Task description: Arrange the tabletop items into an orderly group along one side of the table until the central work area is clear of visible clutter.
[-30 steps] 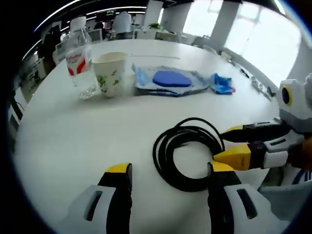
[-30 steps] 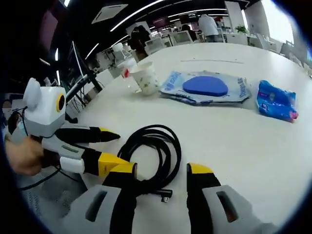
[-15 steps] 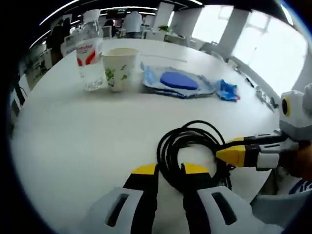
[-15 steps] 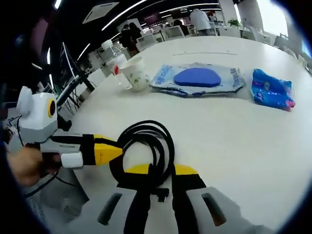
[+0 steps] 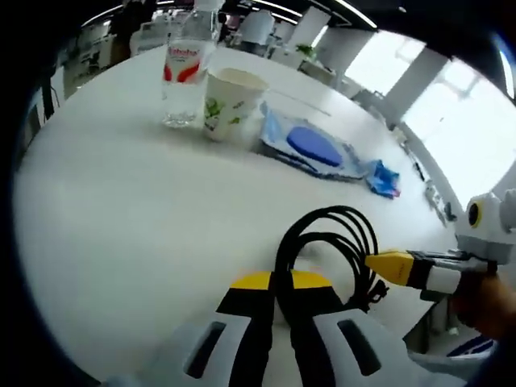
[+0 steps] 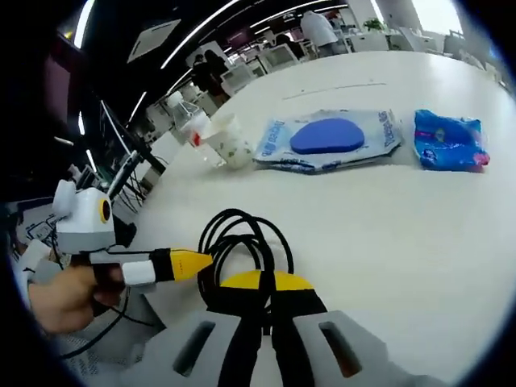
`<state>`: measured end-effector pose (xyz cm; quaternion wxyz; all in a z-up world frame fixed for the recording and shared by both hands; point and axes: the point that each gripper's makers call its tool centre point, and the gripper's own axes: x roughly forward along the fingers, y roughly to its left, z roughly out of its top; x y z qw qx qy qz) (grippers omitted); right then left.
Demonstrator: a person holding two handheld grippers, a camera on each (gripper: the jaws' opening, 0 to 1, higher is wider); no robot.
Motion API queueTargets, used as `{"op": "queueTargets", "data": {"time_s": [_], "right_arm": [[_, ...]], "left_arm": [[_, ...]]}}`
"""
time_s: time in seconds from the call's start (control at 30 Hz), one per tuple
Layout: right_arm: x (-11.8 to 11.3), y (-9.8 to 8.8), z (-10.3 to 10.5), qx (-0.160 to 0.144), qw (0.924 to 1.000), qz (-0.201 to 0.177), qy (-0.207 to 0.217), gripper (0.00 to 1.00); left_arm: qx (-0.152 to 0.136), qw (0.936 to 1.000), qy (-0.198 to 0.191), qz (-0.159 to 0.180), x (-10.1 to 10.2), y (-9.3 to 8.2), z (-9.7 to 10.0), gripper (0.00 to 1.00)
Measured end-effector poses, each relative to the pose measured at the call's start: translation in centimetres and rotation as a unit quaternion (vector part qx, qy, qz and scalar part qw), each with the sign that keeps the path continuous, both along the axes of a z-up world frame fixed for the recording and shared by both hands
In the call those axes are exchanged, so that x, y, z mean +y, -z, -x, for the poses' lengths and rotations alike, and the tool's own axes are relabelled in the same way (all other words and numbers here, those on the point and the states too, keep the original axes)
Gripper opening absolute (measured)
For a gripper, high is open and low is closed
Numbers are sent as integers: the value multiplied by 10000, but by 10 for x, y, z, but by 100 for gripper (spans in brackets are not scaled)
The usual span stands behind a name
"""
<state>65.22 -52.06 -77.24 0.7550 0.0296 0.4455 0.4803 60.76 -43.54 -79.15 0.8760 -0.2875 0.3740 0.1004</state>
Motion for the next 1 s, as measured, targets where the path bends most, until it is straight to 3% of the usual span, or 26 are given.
{"op": "queueTargets", "data": {"time_s": [0.23, 0.43, 0.77, 1.0], "right_arm": [[-3, -12, -17, 92, 9992, -312, 230, 0], [-20, -36, -31, 35, 9975, -567, 432, 0], [-66, -50, -80, 39, 9915, -868, 968, 0], [-99, -52, -107, 78, 9861, -989, 1333, 0]], "left_arm": [[-257, 9996, 22, -74, -4, -22, -14, 1], [-401, 9990, 134, -120, -18, -36, -30, 2], [-593, 9960, 632, -217, -65, -55, -78, 3], [-572, 9914, 1133, -324, -102, -62, -100, 4]]}}
